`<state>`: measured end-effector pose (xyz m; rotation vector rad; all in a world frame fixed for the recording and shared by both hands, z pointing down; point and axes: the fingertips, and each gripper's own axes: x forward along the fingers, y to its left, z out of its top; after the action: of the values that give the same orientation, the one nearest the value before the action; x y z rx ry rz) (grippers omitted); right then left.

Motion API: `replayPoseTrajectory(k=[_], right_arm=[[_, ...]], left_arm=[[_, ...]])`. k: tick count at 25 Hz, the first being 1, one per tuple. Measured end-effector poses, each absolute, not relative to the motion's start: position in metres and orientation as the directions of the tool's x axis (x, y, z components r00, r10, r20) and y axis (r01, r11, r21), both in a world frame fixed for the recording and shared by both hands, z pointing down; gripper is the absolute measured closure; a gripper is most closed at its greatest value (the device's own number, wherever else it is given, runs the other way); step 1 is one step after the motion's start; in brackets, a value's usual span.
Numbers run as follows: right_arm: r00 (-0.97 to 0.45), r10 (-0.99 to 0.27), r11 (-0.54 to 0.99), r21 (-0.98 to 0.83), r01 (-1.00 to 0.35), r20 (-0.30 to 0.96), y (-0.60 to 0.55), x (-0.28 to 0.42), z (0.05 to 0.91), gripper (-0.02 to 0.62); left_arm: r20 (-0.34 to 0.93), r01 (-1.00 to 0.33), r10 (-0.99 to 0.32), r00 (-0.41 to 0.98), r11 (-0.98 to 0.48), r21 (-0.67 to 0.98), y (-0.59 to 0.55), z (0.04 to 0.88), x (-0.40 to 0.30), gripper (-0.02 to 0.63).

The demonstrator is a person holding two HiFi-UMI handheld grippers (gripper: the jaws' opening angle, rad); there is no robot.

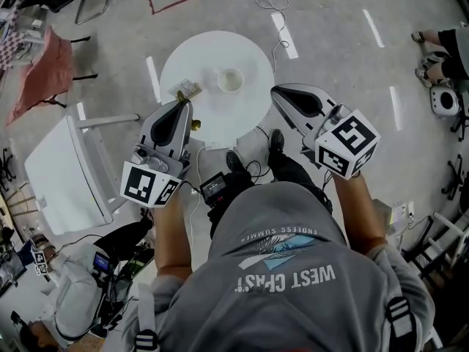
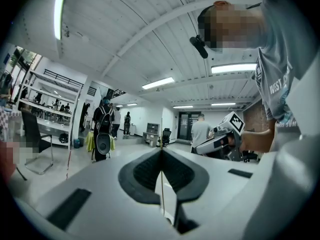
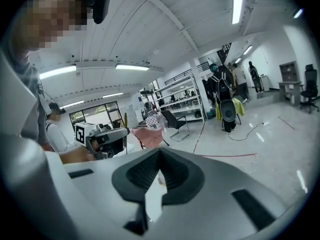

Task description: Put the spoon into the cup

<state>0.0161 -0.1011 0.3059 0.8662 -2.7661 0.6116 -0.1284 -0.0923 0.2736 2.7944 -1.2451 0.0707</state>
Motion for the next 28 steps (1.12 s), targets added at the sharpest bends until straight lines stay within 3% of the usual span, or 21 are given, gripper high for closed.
replayPoseTrajectory(k=[28], right_arm=[[-0.817, -0.468, 0.717, -0.396, -0.574, 0.337, -0.11, 0.01, 0.347, 0.594]], left_arm=[[0.133, -0.748, -0.736, 0.663, -0.647, 0.147, -0.121, 0.322, -0.126, 0.604]])
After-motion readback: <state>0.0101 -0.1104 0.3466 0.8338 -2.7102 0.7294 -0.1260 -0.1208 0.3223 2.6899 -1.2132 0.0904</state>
